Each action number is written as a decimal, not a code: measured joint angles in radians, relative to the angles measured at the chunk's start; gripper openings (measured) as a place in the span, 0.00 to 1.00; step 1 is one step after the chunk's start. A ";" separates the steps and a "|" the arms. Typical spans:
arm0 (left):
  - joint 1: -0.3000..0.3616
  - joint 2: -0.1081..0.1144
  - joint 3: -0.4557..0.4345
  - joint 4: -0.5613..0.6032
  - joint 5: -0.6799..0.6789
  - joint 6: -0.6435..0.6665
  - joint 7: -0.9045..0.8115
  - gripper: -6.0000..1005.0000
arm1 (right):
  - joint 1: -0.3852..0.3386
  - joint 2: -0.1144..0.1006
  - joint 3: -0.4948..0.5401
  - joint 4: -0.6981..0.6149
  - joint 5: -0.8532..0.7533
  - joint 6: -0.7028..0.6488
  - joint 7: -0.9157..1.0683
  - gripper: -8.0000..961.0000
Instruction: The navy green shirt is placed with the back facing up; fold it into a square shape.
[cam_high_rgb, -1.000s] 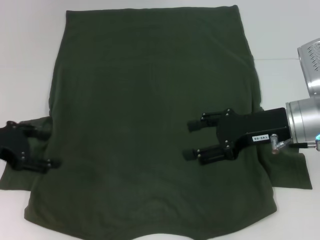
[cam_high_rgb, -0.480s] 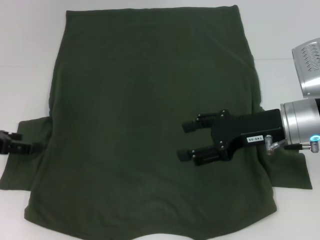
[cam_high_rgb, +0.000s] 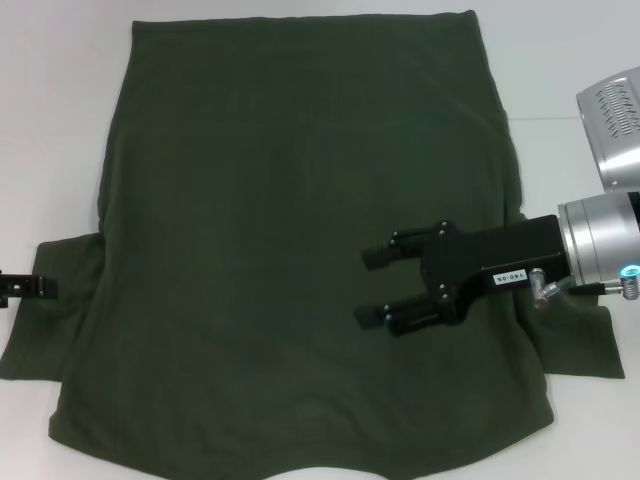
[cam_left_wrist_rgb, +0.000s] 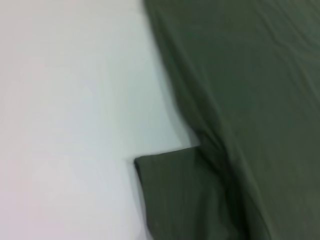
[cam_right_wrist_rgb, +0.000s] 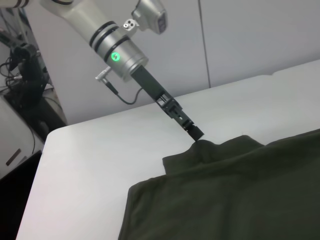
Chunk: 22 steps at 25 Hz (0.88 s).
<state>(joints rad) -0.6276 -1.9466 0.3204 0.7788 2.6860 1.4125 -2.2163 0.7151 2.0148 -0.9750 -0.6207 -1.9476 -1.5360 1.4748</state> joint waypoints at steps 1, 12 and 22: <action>-0.001 0.000 0.000 -0.010 0.001 -0.010 -0.002 0.87 | 0.002 0.000 -0.004 0.000 0.000 0.000 0.000 0.88; -0.012 -0.001 0.012 -0.064 0.013 -0.083 -0.013 0.84 | 0.008 -0.004 -0.010 -0.001 -0.011 0.001 0.001 0.88; -0.023 0.000 0.022 -0.106 0.013 -0.103 -0.007 0.82 | 0.010 -0.005 -0.004 -0.001 -0.011 0.008 0.001 0.88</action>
<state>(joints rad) -0.6508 -1.9462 0.3424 0.6731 2.6995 1.3099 -2.2238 0.7250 2.0095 -0.9793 -0.6213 -1.9589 -1.5281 1.4757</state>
